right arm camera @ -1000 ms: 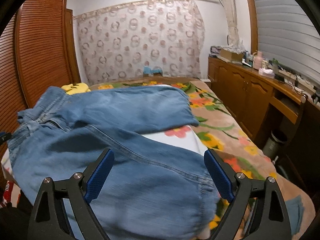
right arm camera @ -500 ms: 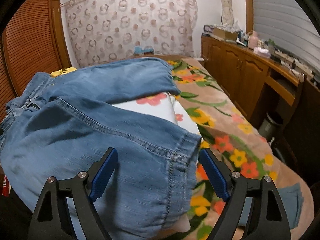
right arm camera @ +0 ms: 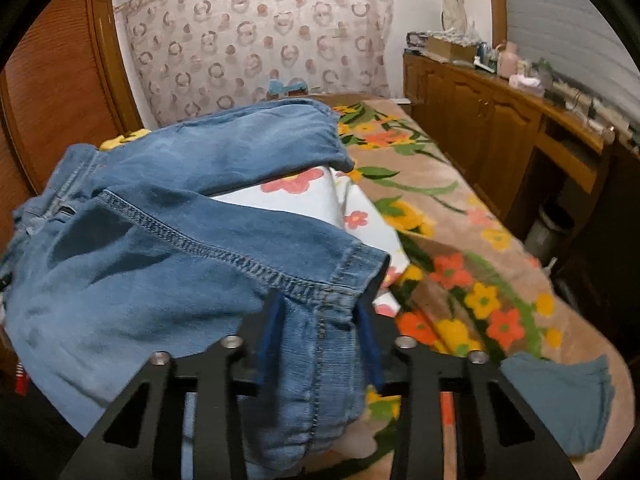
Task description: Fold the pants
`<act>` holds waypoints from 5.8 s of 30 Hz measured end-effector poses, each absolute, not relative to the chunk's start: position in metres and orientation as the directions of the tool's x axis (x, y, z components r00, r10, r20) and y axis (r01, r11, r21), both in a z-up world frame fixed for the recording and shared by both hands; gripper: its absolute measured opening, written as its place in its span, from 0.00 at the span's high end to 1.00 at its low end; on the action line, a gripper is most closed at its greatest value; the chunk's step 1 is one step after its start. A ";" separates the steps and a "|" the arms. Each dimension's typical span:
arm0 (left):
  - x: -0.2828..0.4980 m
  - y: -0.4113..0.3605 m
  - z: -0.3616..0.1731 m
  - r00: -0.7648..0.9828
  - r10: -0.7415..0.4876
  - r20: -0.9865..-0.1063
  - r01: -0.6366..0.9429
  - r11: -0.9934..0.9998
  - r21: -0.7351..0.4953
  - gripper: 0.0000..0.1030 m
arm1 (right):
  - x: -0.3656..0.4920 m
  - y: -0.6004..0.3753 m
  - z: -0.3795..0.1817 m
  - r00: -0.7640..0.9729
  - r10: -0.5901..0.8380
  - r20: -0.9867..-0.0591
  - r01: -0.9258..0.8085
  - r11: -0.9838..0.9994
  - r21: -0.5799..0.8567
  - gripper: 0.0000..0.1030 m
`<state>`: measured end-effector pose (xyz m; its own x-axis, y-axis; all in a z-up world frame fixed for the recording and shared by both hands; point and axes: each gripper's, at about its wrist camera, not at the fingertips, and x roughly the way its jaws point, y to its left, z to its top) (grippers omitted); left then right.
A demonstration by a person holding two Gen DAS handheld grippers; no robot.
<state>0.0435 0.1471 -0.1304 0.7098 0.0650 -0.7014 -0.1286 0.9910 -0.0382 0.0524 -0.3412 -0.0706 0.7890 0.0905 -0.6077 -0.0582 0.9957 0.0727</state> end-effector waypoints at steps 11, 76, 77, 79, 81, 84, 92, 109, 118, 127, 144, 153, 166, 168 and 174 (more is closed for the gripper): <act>0.036 0.160 -0.123 0.718 0.060 -0.693 -0.140 0.988 -0.061 0.38 | 0.039 -0.335 -0.033 0.856 0.152 -0.494 -0.141 0.988 0.060 0.92; 0.041 0.091 -0.030 0.836 -0.069 -0.544 0.079 0.997 -0.006 0.80 | 0.067 -0.336 -0.130 0.751 0.198 -0.630 -0.200 0.977 0.069 0.59; 0.039 0.091 -0.030 0.838 -0.070 -0.541 0.079 0.997 -0.007 0.80 | 0.064 -0.339 -0.130 0.750 0.202 -0.630 -0.203 0.977 0.073 0.59; 0.038 0.090 -0.028 0.838 -0.077 -0.541 0.084 0.996 -0.013 0.81 | 0.063 -0.340 -0.127 0.741 0.224 -0.633 -0.223 0.971 0.082 0.83; 0.033 0.088 -0.021 0.846 -0.090 -0.525 0.094 0.995 -0.020 0.81 | 0.056 -0.340 -0.117 0.743 0.239 -0.625 -0.244 0.966 0.081 0.94; 0.022 0.084 -0.004 0.870 -0.112 -0.480 0.111 0.993 -0.029 0.82 | 0.048 -0.348 -0.097 0.781 0.243 -0.575 -0.252 0.965 0.066 0.97; -0.011 0.080 0.051 0.927 -0.146 -0.347 0.140 0.989 -0.043 0.82 | 0.028 -0.375 -0.039 0.878 0.191 -0.438 -0.211 0.977 0.003 0.98; 0.056 0.106 0.021 0.901 -0.069 -0.427 0.061 0.998 -0.033 0.82 | 0.109 -0.352 -0.054 0.865 0.244 -0.437 -0.260 0.965 0.025 0.98; 0.082 0.111 -0.008 0.872 -0.048 -0.488 0.037 0.999 -0.033 0.82 | 0.146 -0.346 -0.073 0.819 0.241 -0.521 -0.253 0.966 0.049 0.78; 0.082 0.108 -0.010 0.869 -0.058 -0.491 0.043 0.998 -0.042 0.82 | 0.138 -0.338 -0.079 0.755 0.212 -0.621 -0.256 0.966 0.018 0.57; 0.089 0.107 -0.010 0.868 -0.066 -0.493 0.053 0.998 -0.041 0.82 | 0.133 -0.366 -0.059 0.794 0.272 -0.544 -0.279 0.957 0.072 0.86; 0.111 0.110 0.002 0.865 -0.059 -0.498 0.041 0.998 -0.048 0.82 | 0.134 -0.396 -0.024 0.887 0.203 -0.414 -0.194 0.979 0.065 0.86; 0.167 0.112 0.015 0.856 -0.039 -0.516 0.015 0.999 -0.052 0.82 | 0.159 -0.370 -0.023 0.927 0.153 -0.343 -0.146 0.988 0.046 0.86; 0.175 0.113 0.018 0.857 -0.039 -0.514 0.013 0.998 -0.054 0.83 | 0.163 -0.369 -0.020 0.932 0.149 -0.330 -0.142 0.989 0.045 0.86; 0.211 0.112 0.020 0.847 -0.033 -0.531 0.011 0.999 -0.044 0.92 | 0.182 -0.371 -0.017 0.941 0.135 -0.310 -0.128 0.991 0.043 0.87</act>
